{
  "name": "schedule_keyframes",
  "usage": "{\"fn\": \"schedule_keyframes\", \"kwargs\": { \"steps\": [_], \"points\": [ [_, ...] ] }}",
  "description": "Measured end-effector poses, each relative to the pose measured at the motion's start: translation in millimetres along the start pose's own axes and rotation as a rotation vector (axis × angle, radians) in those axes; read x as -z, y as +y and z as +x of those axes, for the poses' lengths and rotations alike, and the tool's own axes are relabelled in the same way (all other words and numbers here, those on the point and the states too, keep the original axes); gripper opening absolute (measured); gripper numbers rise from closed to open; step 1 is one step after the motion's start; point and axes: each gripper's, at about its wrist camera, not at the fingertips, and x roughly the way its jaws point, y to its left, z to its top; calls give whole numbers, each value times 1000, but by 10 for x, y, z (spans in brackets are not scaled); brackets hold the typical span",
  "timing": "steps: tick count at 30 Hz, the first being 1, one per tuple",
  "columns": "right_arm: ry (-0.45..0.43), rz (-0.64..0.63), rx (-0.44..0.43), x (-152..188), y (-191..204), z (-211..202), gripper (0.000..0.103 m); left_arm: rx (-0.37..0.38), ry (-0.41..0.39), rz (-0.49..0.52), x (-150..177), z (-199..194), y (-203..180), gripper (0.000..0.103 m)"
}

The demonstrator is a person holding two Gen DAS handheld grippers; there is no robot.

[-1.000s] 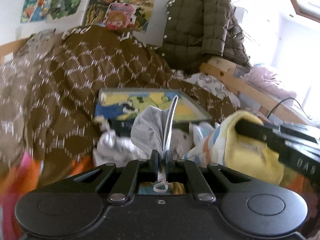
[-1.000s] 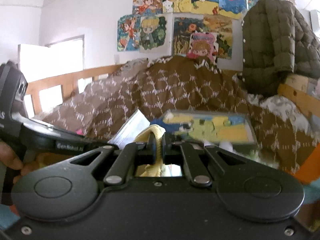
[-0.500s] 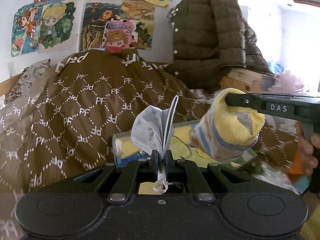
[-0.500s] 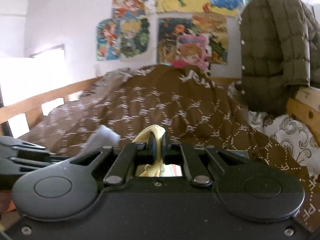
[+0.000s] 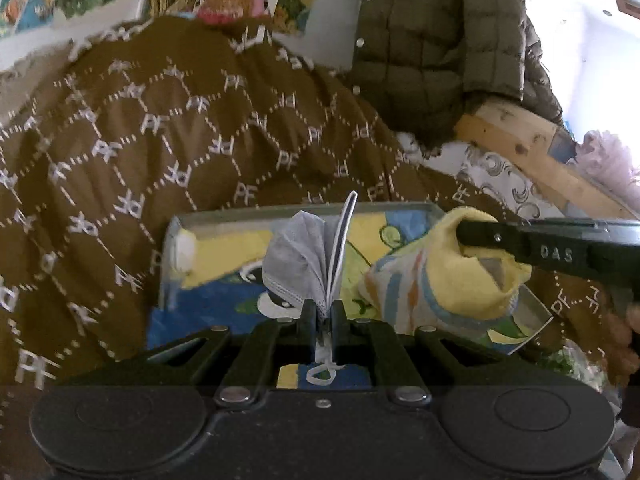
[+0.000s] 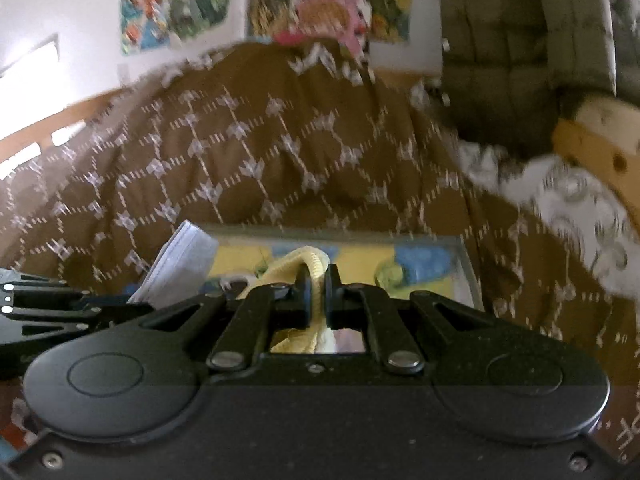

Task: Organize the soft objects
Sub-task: 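Carry the mask and sock over the cartoon tray with both grippers, then open both grippers to drop the mask and sock into the tray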

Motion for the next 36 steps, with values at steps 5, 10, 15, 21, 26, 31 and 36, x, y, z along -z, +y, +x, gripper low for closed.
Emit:
{"fn": "schedule_keyframes", "kwargs": {
  "steps": [5, 10, 15, 21, 26, 31, 36],
  "points": [
    [66, -5, 15, 184, -87, 99, 3, 14, 70, -2, 92, 240, -90, 7],
    [113, -41, 68, 329, -209, 72, 4, 31, 129, 1, 137, 409, -160, 8],
    [159, -18, 139, 369, -432, 182, 5, 43, 148, 10, 138, 448, -193, 14],
    [144, 9, 133, 363, -539, 40, 17, 42, 164, -14, 143, 415, -219, 20],
    [102, 2, 120, 343, -543, -212, 38, 49, 140, -4, 124, 292, -318, 28],
    [35, 5, 113, 270, -514, -557, 55, 32, 87, -13, 90, 75, -417, 46],
    [-62, 16, 102, 147, -499, -983, 77, -1, -24, -20, 15, -273, -513, 70]
  ]
}}
